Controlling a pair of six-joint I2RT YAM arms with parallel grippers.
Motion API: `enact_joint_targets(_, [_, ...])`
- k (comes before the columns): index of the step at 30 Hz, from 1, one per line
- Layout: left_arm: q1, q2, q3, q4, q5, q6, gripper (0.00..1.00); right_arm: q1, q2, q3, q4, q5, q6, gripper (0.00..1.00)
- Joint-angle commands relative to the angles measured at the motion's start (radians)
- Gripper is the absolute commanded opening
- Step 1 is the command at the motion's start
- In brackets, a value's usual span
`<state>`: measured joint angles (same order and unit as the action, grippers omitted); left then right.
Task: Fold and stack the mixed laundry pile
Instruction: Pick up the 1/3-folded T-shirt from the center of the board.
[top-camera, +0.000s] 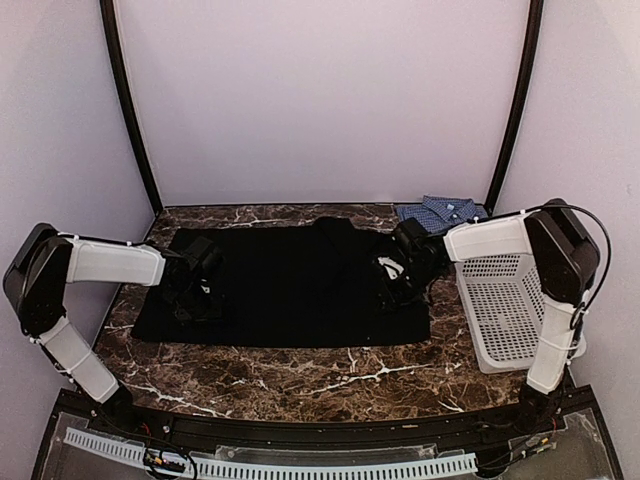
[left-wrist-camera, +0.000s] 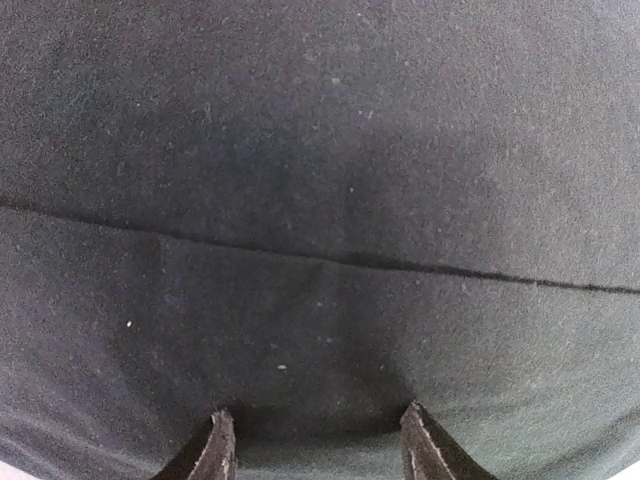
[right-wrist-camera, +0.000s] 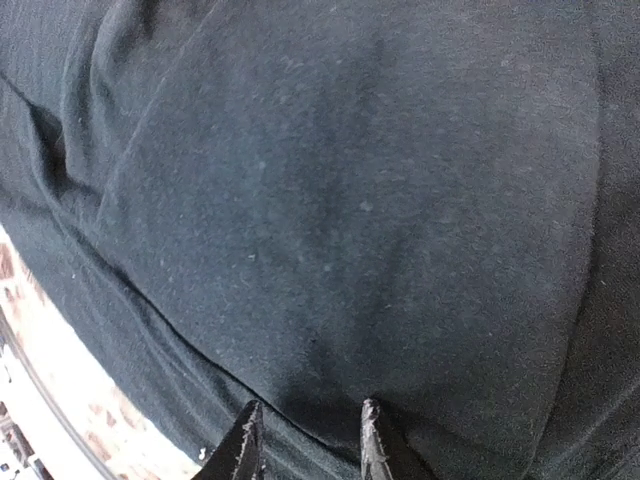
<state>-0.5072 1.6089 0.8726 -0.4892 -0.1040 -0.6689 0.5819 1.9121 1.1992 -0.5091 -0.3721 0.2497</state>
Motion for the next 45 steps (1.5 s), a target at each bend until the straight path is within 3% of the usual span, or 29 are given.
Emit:
enact_joint_targets(1, [-0.038, -0.058, -0.087, -0.072, 0.052, -0.058, 0.55, 0.038, -0.01, -0.091, -0.101, -0.014, 0.037, 0.31])
enact_joint_targets(8, [-0.187, -0.07, -0.127, -0.115, 0.064, -0.155, 0.55, 0.068, -0.097, -0.22, -0.106, -0.025, 0.09, 0.35])
enact_joint_targets(14, [-0.218, -0.137, -0.162, -0.127, 0.074, -0.202, 0.56, 0.09, -0.19, -0.282, -0.114, -0.067, 0.112, 0.35])
enact_joint_targets(18, [-0.215, -0.212, -0.063, -0.181, -0.009, -0.138, 0.62, 0.077, -0.247, -0.154, -0.158, -0.015, 0.086, 0.39])
enact_joint_targets(22, [-0.163, -0.214, 0.101, -0.207, -0.086, -0.032, 0.73, 0.011, -0.202, 0.043, -0.206, 0.052, 0.033, 0.4])
enact_joint_targets(27, [0.004, -0.196, 0.174, -0.122, 0.018, 0.081, 0.73, -0.085, -0.075, 0.27, -0.231, 0.081, -0.02, 0.38])
enact_joint_targets(33, [0.023, -0.13, 0.29, -0.09, -0.015, 0.149, 0.73, -0.143, 0.1, 0.469, -0.253, 0.065, -0.033, 0.35])
enact_joint_targets(45, [0.03, -0.063, 0.303, -0.065, -0.021, 0.169, 0.73, -0.143, 0.296, 0.588, -0.224, 0.023, -0.029, 0.33])
